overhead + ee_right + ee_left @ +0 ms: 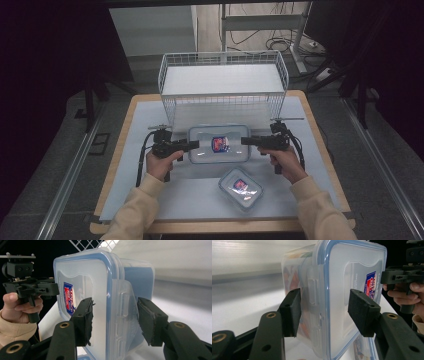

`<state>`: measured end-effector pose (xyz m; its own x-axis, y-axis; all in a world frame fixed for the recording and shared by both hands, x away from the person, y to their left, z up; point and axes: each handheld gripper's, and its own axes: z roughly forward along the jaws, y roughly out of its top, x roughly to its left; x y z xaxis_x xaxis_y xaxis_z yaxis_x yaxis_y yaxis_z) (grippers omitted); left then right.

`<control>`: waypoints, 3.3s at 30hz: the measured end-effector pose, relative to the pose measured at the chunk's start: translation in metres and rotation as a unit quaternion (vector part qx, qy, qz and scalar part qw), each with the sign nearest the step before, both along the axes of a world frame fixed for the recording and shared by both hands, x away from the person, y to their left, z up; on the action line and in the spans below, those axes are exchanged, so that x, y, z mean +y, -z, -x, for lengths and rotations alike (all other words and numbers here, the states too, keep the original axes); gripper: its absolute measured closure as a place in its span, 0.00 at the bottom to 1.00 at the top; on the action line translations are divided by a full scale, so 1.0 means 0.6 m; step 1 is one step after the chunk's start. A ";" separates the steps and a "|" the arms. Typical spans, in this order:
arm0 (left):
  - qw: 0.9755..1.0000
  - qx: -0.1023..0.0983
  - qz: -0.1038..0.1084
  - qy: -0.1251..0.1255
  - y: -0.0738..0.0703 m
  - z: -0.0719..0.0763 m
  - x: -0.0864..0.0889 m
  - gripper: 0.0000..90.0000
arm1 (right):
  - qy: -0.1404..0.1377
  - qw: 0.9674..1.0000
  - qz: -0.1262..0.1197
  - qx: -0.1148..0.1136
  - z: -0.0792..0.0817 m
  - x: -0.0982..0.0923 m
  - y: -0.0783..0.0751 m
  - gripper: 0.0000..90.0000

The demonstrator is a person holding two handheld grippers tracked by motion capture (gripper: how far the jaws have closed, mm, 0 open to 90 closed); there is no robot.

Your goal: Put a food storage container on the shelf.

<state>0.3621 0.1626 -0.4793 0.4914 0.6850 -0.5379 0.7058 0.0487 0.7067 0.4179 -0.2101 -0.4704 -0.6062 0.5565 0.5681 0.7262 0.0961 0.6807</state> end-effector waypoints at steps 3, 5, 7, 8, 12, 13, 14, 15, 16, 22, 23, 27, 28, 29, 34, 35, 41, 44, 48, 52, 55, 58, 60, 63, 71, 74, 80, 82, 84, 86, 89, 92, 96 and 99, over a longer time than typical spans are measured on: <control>1.000 -0.010 0.002 0.000 -0.009 0.004 -0.002 0.51 | 0.000 1.000 0.004 -0.019 0.006 -0.001 -0.016 0.53; 1.000 -0.013 0.001 0.002 -0.012 0.005 -0.002 0.51 | -0.001 1.000 0.004 -0.024 0.007 -0.002 -0.019 0.53; 1.000 -0.020 0.000 0.002 -0.020 0.008 -0.002 0.51 | -0.001 0.999 0.002 -0.032 0.010 -0.003 -0.026 0.53; 1.000 -0.020 0.000 0.002 -0.020 0.008 -0.002 0.51 | -0.001 0.999 0.002 -0.032 0.010 -0.003 -0.026 0.53; 1.000 -0.028 0.001 0.001 -0.031 0.013 -0.003 0.51 | -0.002 0.999 0.000 -0.042 0.015 -0.004 -0.037 0.53; 1.000 -0.028 0.001 0.001 -0.031 0.013 -0.003 0.51 | -0.002 0.999 0.000 -0.042 0.015 -0.004 -0.037 0.53; 1.000 -0.030 0.000 0.003 -0.034 0.013 -0.002 0.51 | -0.003 0.999 0.000 -0.047 0.016 -0.003 -0.040 0.53; 0.999 -0.036 -0.001 0.002 -0.042 0.015 -0.002 0.51 | -0.002 0.999 -0.001 -0.053 0.018 -0.004 -0.045 0.53; 0.999 -0.036 -0.001 0.002 -0.042 0.015 -0.002 0.51 | -0.002 0.999 -0.001 -0.053 0.018 -0.004 -0.045 0.53; 0.999 -0.049 -0.001 0.007 -0.065 0.015 -0.004 0.52 | -0.002 0.998 -0.009 -0.062 0.020 -0.008 -0.064 0.53; 0.999 -0.048 0.000 0.006 -0.068 0.013 -0.005 0.52 | -0.001 0.998 -0.010 -0.062 0.020 -0.009 -0.067 0.53; 0.998 -0.055 -0.005 0.011 -0.082 0.010 -0.009 0.52 | 0.001 0.997 -0.013 -0.070 0.020 -0.015 -0.080 0.53; 0.998 -0.056 -0.005 0.010 -0.086 0.010 -0.010 0.52 | 0.001 0.997 -0.013 -0.070 0.020 -0.015 -0.080 0.53; 0.998 -0.058 -0.008 0.011 -0.094 0.008 -0.011 0.52 | 0.003 0.997 -0.016 -0.071 0.019 -0.017 -0.085 0.53; 0.998 -0.061 -0.010 0.011 -0.109 0.005 -0.011 0.52 | 0.006 0.997 -0.020 -0.077 0.017 -0.017 -0.098 0.53; 0.998 -0.063 -0.011 0.011 -0.116 0.003 -0.010 0.52 | 0.005 0.997 -0.020 -0.077 0.017 -0.016 -0.102 0.53; 0.997 -0.071 -0.012 0.013 -0.134 -0.001 -0.007 0.52 | 0.007 0.996 -0.020 -0.087 0.015 -0.013 -0.119 0.53; 0.997 -0.074 -0.015 0.015 -0.141 -0.002 -0.005 0.52 | 0.006 0.996 -0.022 -0.088 0.015 -0.012 -0.124 0.53; 0.997 -0.077 -0.012 0.016 -0.155 -0.003 -0.002 0.52 | 0.007 0.995 -0.020 -0.094 0.016 -0.009 -0.137 0.53; 0.996 -0.083 -0.010 0.016 -0.170 -0.005 0.000 0.52 | 0.007 0.995 -0.020 -0.101 0.015 -0.007 -0.155 0.53; 0.996 -0.088 -0.010 0.016 -0.182 -0.008 0.000 0.52 | 0.007 0.994 -0.017 -0.105 0.012 -0.006 -0.169 0.53; 0.995 -0.093 -0.009 0.018 -0.201 -0.015 0.001 0.52 | 0.007 0.993 -0.015 -0.113 0.009 -0.005 -0.190 0.53; 0.995 -0.096 -0.009 0.018 -0.207 -0.018 0.002 0.52 | 0.008 0.993 -0.015 -0.115 0.007 -0.005 -0.195 0.53; 0.995 -0.102 -0.010 0.018 -0.224 -0.026 0.003 0.52 | 0.009 0.993 -0.017 -0.118 -0.001 -0.004 -0.213 0.53; 0.994 -0.111 -0.007 0.021 -0.245 -0.046 0.004 0.52 | 0.012 0.992 -0.014 -0.129 -0.016 -0.004 -0.241 0.53; 0.994 -0.110 -0.006 0.023 -0.252 -0.056 0.005 0.52 | 0.013 0.991 -0.013 -0.133 -0.023 -0.003 -0.249 0.53; 0.993 -0.116 -0.003 0.025 -0.268 -0.085 0.008 0.53 | 0.015 0.991 -0.013 -0.133 -0.049 -0.002 -0.267 0.53; 0.993 -0.116 -0.003 0.025 -0.271 -0.091 0.008 0.53 | 0.015 0.991 -0.015 -0.132 -0.054 -0.001 -0.268 0.53; 0.993 -0.116 -0.005 0.027 -0.274 -0.103 0.007 0.53 | 0.017 0.992 -0.018 -0.127 -0.064 -0.002 -0.268 0.53; 0.993 -0.110 -0.006 0.030 -0.276 -0.122 0.007 0.53 | 0.019 0.992 -0.018 -0.122 -0.081 -0.004 -0.269 0.53; 0.994 -0.105 -0.002 0.032 -0.278 -0.140 0.008 0.53 | 0.021 0.992 -0.014 -0.121 -0.097 -0.003 -0.276 0.53; 0.994 -0.103 -0.002 0.032 -0.279 -0.149 0.011 0.53 | 0.019 0.993 -0.009 -0.118 -0.108 -0.001 -0.282 0.53; 0.995 -0.098 0.002 0.031 -0.279 -0.170 0.015 0.53 | 0.022 0.993 -0.010 -0.116 -0.136 0.003 -0.293 0.53; 0.995 -0.092 0.010 0.028 -0.275 -0.183 0.017 0.53 | 0.023 0.993 -0.007 -0.112 -0.151 0.007 -0.298 0.53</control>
<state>0.4719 0.1730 -0.3144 0.6200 0.6434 -0.4491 0.5665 0.0289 0.8235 0.5083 -0.2057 -0.2914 -0.6918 0.5803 0.4297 0.5599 0.0552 0.8268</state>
